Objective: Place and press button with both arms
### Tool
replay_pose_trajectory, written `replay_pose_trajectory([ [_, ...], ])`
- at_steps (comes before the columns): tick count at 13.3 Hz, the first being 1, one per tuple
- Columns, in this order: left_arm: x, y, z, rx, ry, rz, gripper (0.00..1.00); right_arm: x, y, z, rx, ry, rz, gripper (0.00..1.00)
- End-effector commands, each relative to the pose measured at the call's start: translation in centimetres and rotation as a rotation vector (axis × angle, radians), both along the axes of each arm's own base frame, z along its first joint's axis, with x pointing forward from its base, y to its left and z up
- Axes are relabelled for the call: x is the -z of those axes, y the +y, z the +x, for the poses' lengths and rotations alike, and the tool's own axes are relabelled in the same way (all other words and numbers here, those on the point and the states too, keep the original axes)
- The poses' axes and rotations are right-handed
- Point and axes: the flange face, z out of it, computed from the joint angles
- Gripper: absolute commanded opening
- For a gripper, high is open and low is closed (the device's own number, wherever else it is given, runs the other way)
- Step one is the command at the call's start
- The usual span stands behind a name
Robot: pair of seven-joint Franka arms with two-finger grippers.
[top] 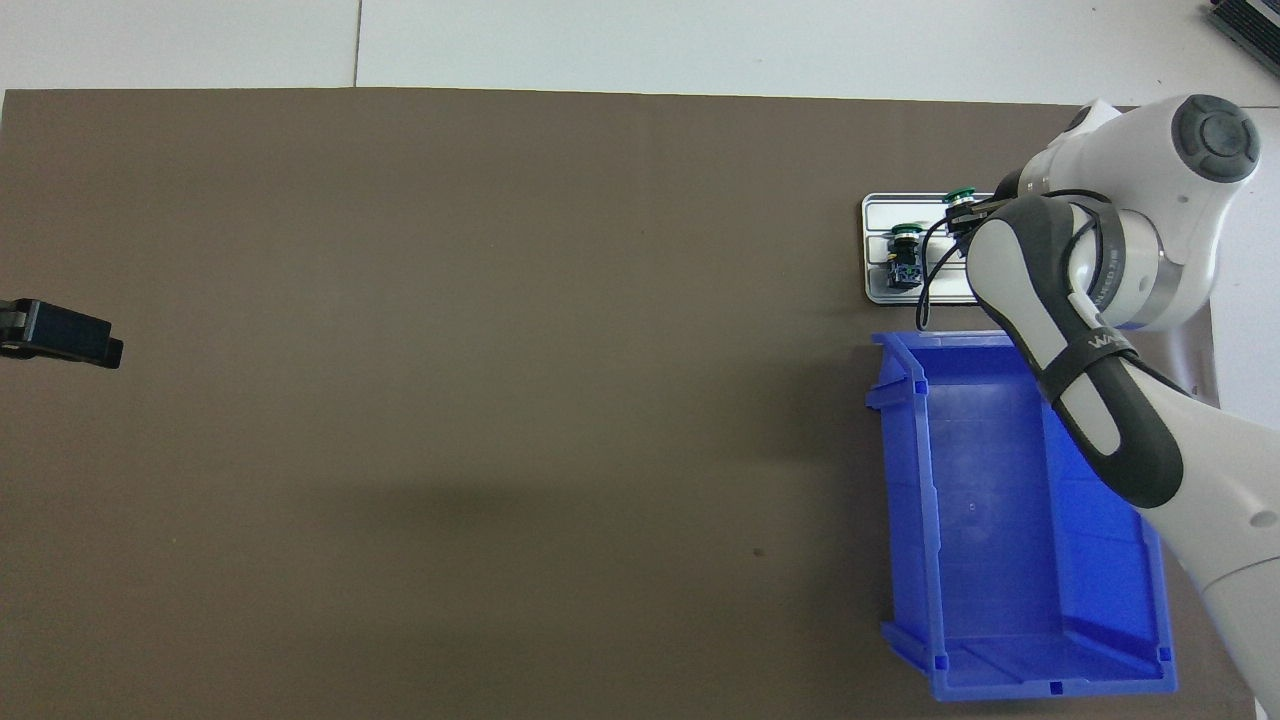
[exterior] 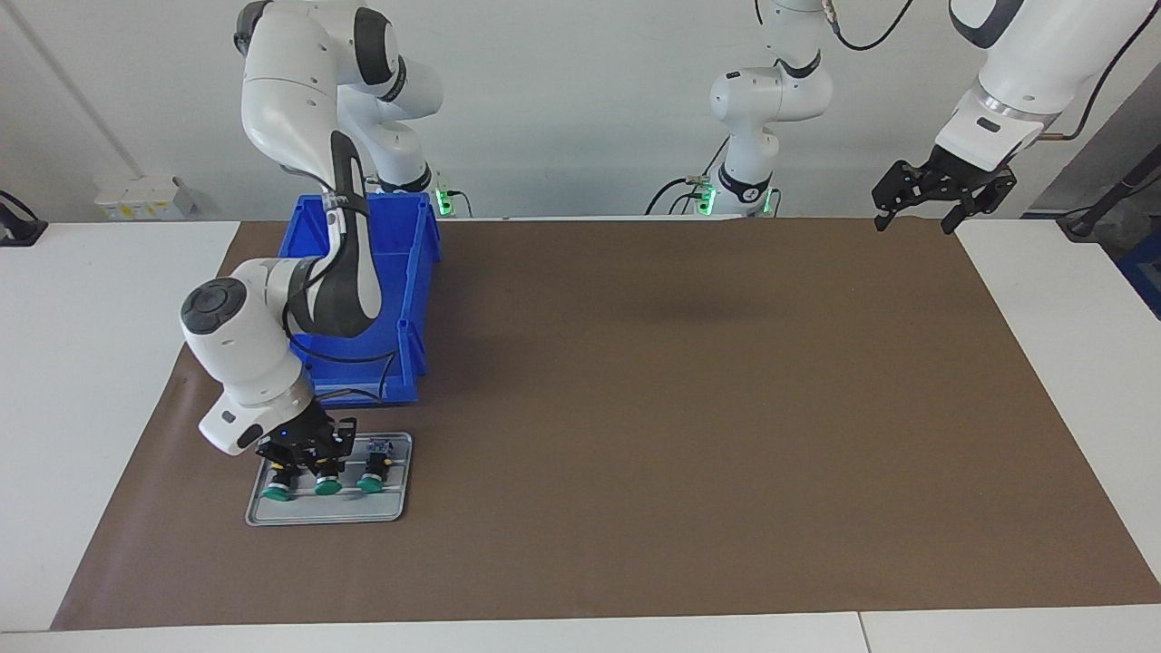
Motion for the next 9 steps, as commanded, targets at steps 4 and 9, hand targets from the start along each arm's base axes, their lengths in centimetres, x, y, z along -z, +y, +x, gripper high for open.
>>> replay_pose_trajectory([
  [4,-0.1,0.3,-0.6,-0.006,0.006,-0.003,1.0,-8.0,8.8,-0.1,0.291,0.058,-0.002,0.0],
  [9,-0.1,0.3,-0.6,-0.006,0.006,-0.003,1.0,-8.9,22.2,-3.1,0.664,0.039,0.062,0.0],
])
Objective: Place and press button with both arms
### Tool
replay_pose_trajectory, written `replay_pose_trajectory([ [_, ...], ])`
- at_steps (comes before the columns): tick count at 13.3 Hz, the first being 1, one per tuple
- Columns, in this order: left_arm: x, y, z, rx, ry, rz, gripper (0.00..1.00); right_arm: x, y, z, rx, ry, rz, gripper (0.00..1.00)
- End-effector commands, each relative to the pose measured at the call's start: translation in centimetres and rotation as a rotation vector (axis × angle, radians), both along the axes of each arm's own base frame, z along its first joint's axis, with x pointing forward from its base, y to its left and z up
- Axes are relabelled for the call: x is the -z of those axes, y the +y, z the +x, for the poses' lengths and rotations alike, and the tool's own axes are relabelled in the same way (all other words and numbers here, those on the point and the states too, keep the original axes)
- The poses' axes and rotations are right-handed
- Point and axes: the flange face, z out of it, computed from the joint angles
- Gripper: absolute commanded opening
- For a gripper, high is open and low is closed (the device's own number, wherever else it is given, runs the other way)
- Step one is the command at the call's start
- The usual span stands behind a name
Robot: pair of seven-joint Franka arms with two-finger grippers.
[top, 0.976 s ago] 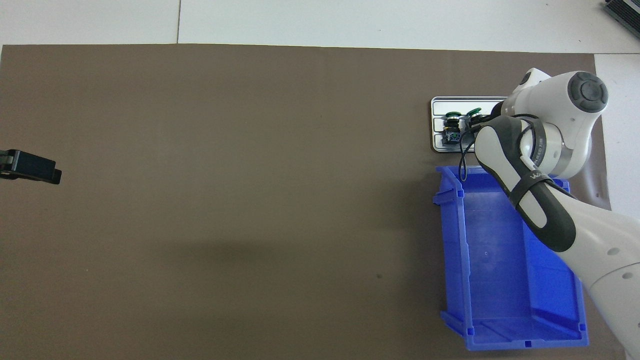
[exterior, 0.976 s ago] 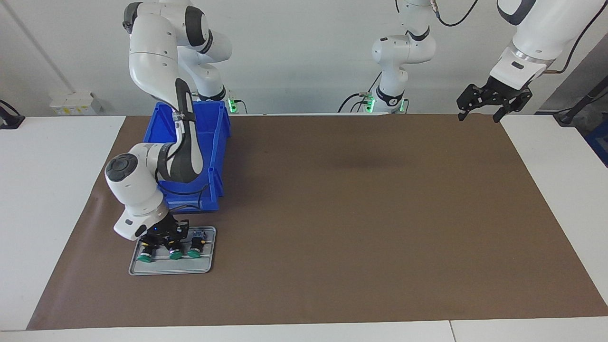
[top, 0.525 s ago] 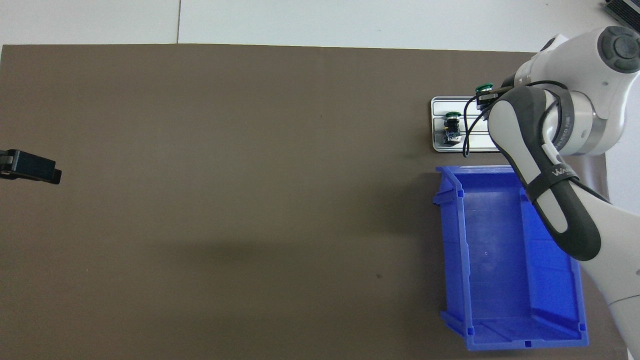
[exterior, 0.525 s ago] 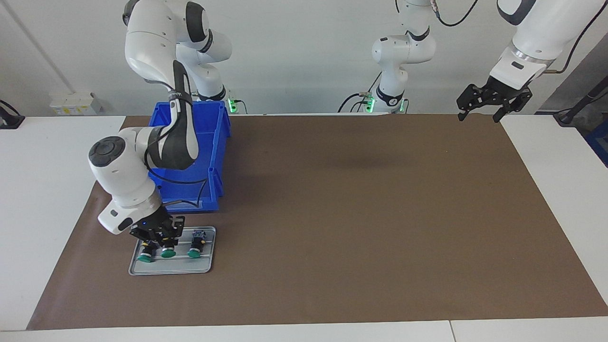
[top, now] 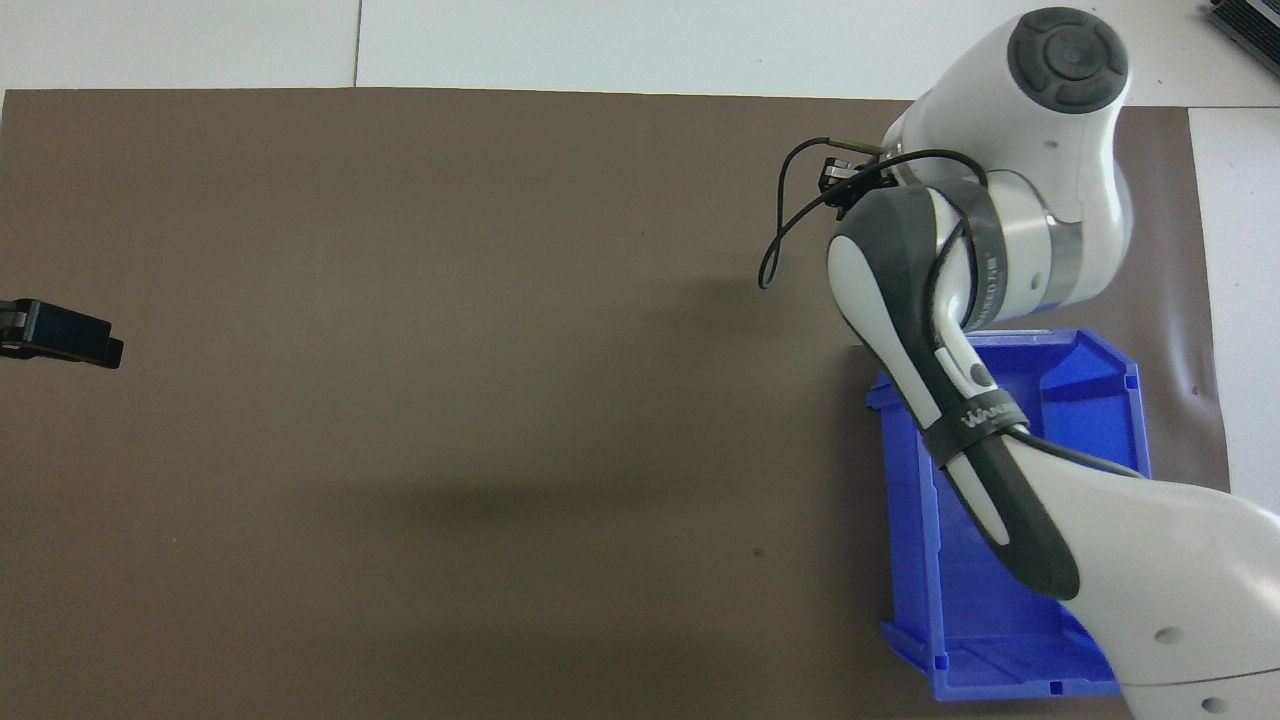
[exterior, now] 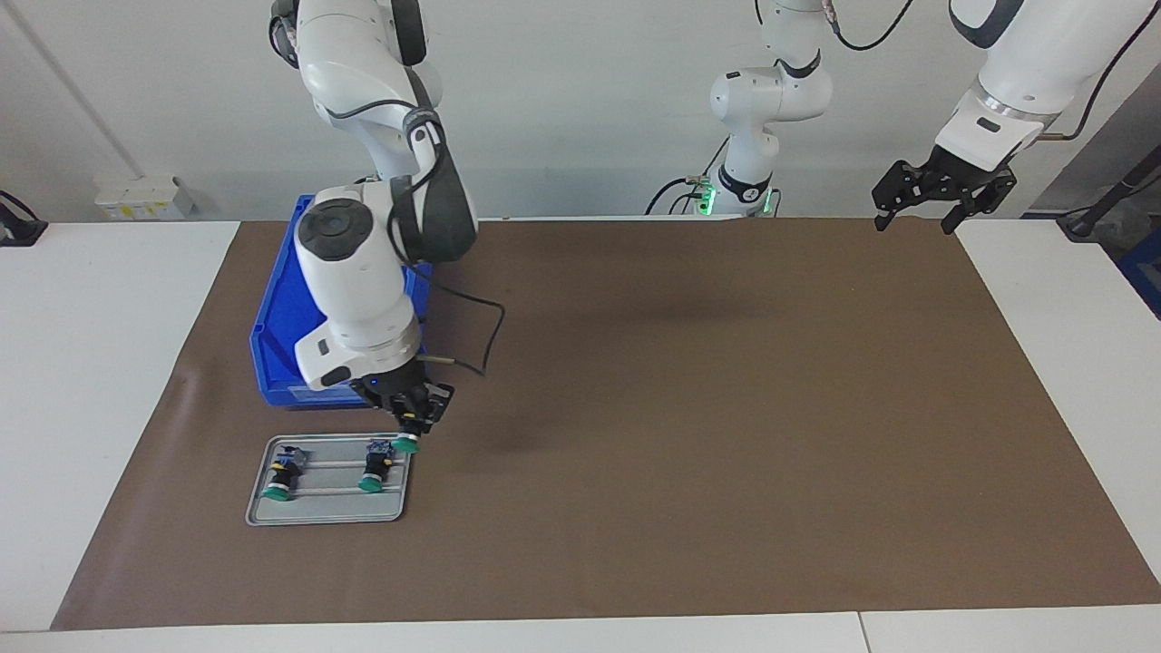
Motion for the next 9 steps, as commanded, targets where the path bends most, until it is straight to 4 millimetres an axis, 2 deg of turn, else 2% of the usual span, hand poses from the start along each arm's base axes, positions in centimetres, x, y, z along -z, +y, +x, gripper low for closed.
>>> replay_pose_trajectory([
  [1,-0.1,0.3,-0.6,-0.008,0.004,-0.003,1.0,-0.8,5.6,-1.6,0.248,-0.028,0.033,0.0],
  [3,-0.1,0.3,-0.6,-0.006,0.006,-0.003,1.0,0.5,10.7,-3.4,0.431,-0.05,0.085,0.0],
  [5,-0.1,0.2,-0.6,-0.005,0.006,-0.002,1.0,2.1,16.9,-6.3,0.567,-0.043,0.096,0.0],
  [8,-0.1,0.3,-0.6,-0.006,0.006,-0.003,1.0,7.6,24.1,-9.7,0.861,-0.083,0.069,0.0],
  [9,-0.1,0.3,-0.6,-0.008,0.004,-0.003,1.0,8.8,25.5,-10.4,0.982,-0.087,0.085,0.0],
])
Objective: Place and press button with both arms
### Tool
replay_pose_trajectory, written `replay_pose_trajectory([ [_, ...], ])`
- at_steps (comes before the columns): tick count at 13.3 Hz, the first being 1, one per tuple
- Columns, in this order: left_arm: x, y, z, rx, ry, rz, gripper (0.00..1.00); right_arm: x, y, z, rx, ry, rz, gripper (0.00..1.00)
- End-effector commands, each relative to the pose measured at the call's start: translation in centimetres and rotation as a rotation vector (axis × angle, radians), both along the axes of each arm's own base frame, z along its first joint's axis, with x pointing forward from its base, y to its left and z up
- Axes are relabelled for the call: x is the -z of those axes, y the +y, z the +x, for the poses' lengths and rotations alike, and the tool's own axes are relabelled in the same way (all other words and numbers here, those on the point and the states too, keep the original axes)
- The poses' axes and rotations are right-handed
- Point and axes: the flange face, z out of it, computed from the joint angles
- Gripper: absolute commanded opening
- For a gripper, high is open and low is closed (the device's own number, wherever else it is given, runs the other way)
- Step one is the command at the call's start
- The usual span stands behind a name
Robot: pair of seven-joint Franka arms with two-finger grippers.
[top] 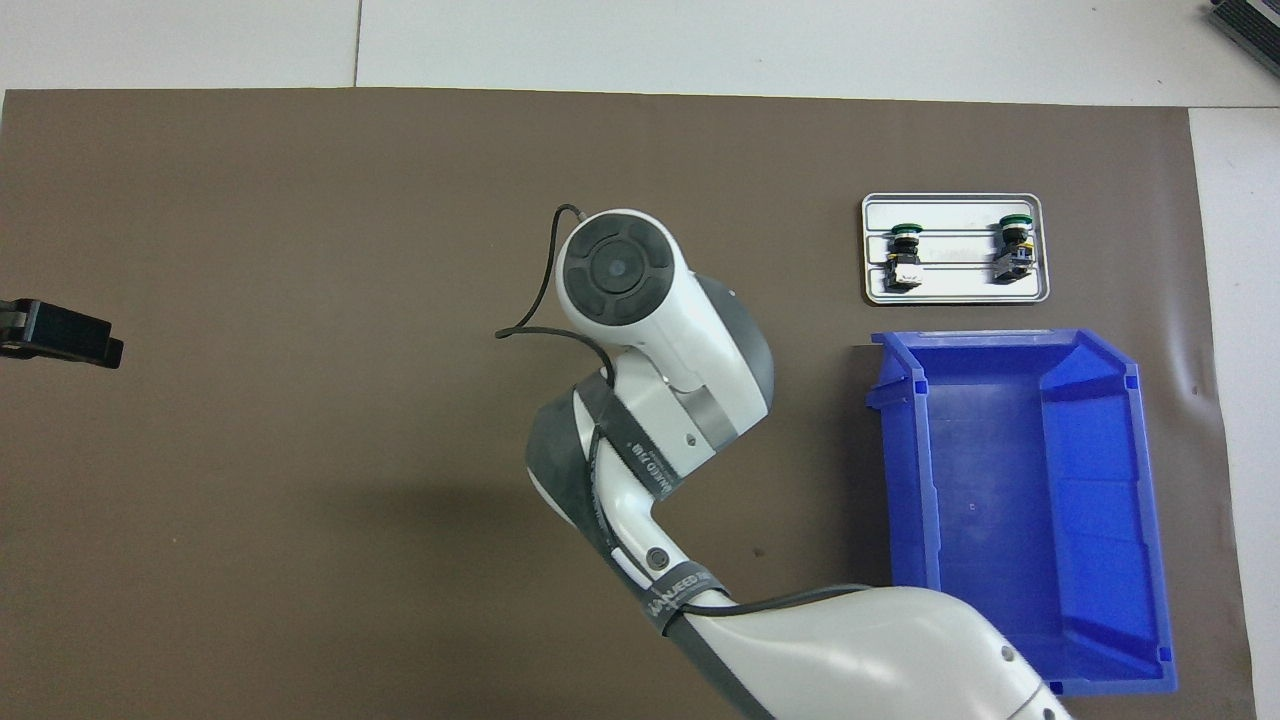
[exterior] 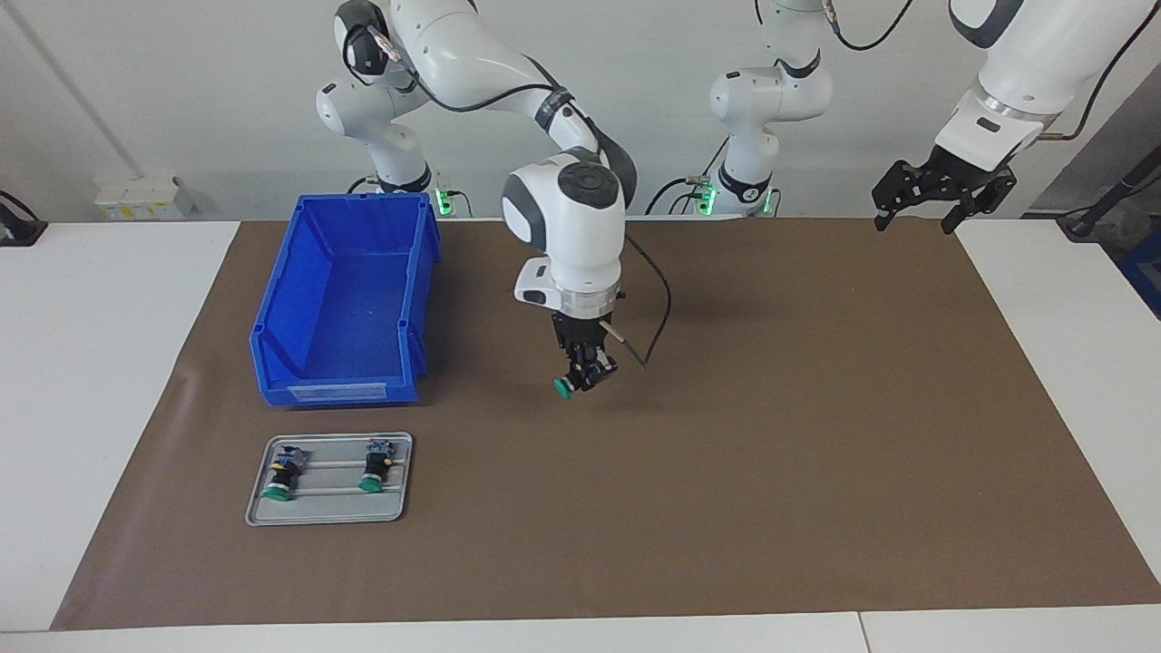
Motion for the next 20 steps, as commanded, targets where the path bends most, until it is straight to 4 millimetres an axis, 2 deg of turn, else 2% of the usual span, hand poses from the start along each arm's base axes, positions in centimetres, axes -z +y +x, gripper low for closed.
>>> replay_pose_trajectory([
  [1,-0.1,0.3,-0.6,-0.006,0.006,-0.003,1.0,2.8,2.9,-1.4,0.261,-0.037,0.018,0.0],
  [3,-0.1,0.2,-0.6,-0.005,0.006,-0.002,1.0,4.4,5.4,-4.1,0.358,-0.02,0.015,0.0],
  [5,-0.1,0.3,-0.6,-0.006,0.006,-0.003,1.0,5.7,5.5,-5.3,0.441,-0.004,0.0,0.0],
  [7,-0.1,0.3,-0.6,-0.006,0.006,-0.003,1.0,7.0,5.9,-7.0,0.442,0.013,-0.024,0.0],
  [11,-0.1,0.3,-0.6,-0.006,0.004,-0.003,1.0,7.9,5.7,-8.1,0.416,-0.003,-0.035,0.0],
  [12,-0.1,0.3,-0.6,-0.006,0.004,-0.003,1.0,8.4,5.7,-8.6,0.409,-0.005,-0.03,0.52],
  [13,-0.1,0.3,-0.6,-0.006,0.006,-0.003,1.0,8.7,5.7,-9.0,0.388,-0.017,-0.034,1.0],
  [15,-0.1,0.3,-0.6,-0.006,0.006,-0.003,1.0,7.9,5.9,-8.7,0.312,-0.077,-0.082,1.0],
  [17,-0.1,0.3,-0.6,-0.006,0.006,-0.003,1.0,5.3,5.6,-8.3,0.219,-0.103,-0.069,1.0],
  [18,-0.1,0.3,-0.6,-0.006,0.004,-0.003,1.0,2.8,4.7,-7.7,0.167,-0.107,-0.054,1.0],
  [20,-0.1,0.2,-0.6,-0.005,0.004,-0.002,1.0,-2.7,0.3,-5.8,0.113,-0.116,-0.035,1.0],
])
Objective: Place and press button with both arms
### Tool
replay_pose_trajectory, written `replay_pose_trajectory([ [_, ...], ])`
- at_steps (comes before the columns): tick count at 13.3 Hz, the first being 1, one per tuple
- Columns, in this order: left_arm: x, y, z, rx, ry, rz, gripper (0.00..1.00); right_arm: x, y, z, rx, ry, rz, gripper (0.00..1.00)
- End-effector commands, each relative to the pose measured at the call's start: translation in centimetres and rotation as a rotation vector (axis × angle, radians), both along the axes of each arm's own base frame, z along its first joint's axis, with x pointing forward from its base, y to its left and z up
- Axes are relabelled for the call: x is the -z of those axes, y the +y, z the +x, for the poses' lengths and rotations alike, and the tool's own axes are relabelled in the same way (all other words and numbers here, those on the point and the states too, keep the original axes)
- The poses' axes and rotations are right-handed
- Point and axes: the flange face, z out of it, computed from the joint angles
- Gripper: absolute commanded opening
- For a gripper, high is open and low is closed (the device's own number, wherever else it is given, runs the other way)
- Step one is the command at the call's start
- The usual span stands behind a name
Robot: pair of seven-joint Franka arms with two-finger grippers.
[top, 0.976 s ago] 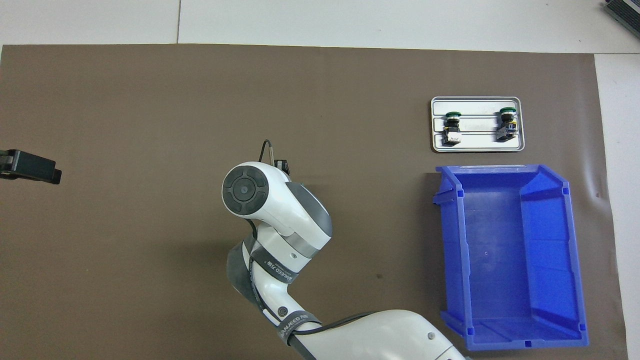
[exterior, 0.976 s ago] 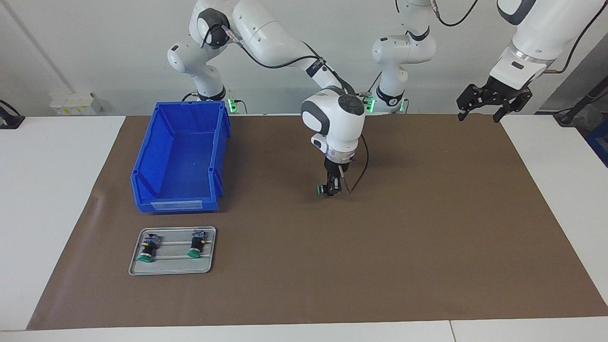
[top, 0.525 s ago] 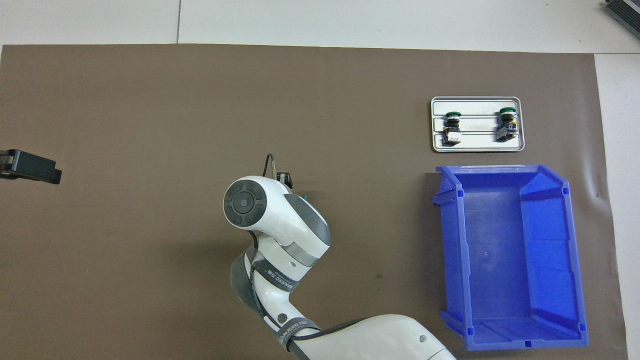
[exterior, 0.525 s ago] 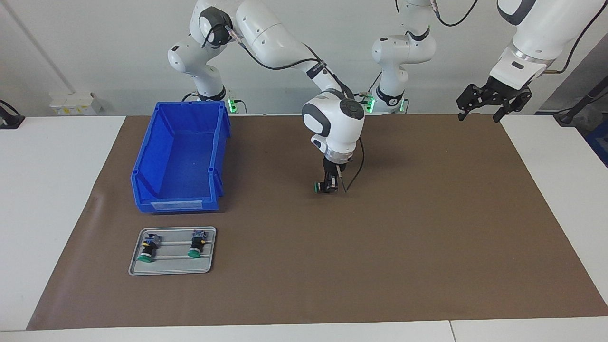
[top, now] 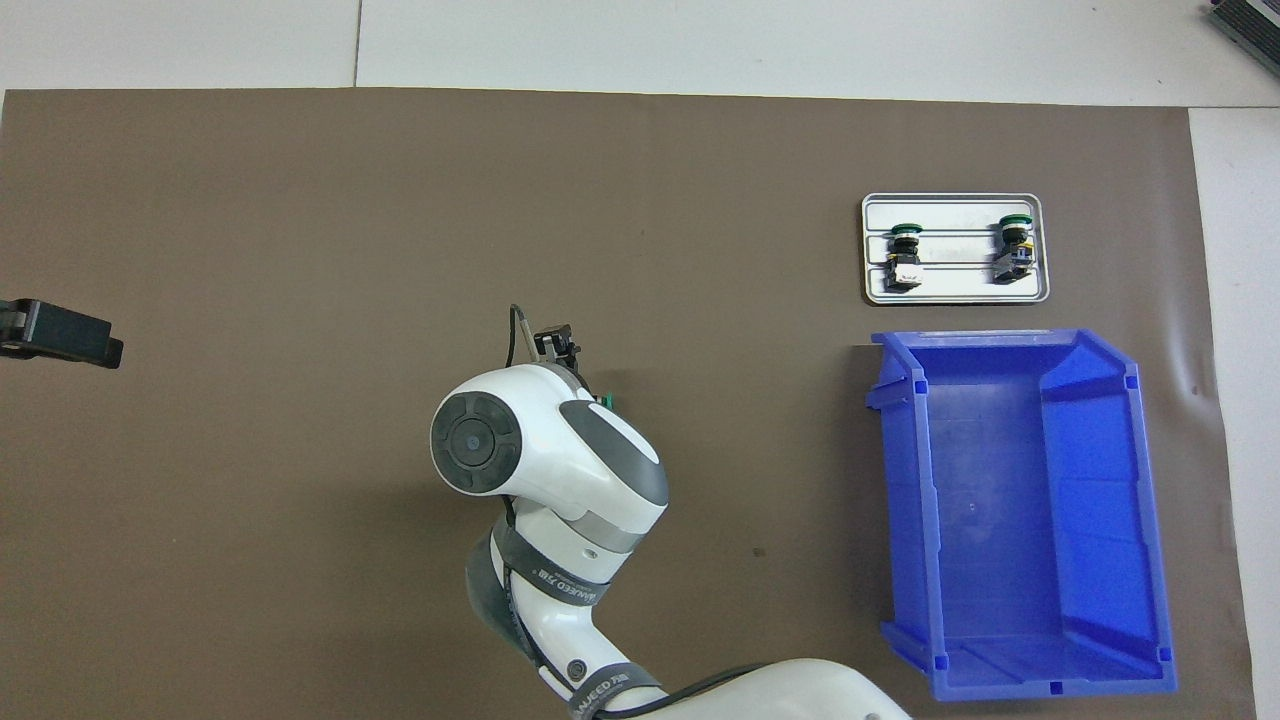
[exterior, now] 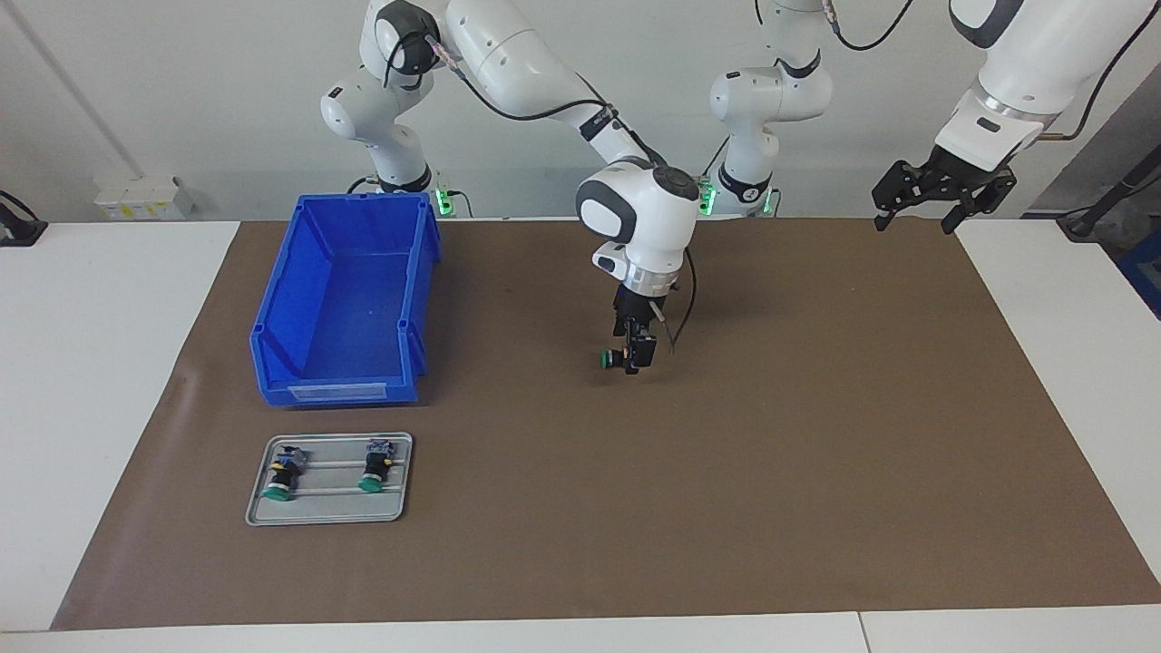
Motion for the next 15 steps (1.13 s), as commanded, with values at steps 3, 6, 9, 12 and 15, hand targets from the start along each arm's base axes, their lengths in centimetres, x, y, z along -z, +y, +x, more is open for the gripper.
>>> replay_pose_trajectory([
  [3,-0.1,0.2,-0.6,-0.006,0.006,-0.002,1.0,-10.3,-10.1,3.0,-0.212,0.02,0.001,1.0],
  [6,-0.1,0.1,-0.6,-0.009,0.003,-0.002,1.0,-14.0,-15.9,4.6,-0.405,0.054,-0.06,1.0],
  [9,-0.2,-0.2,-0.5,0.018,-0.011,-0.003,1.0,-18.7,-24.4,6.6,-0.557,0.057,-0.022,1.0],
  [12,0.6,-1.2,0.5,0.157,-0.088,-0.005,1.0,-21.5,-34.2,7.5,-0.805,0.101,-0.083,1.0],
  [15,1.2,-4.8,0.1,0.368,-0.103,-0.006,1.0,-23.1,-42.2,6.7,-1.047,0.187,-0.118,1.0],
])
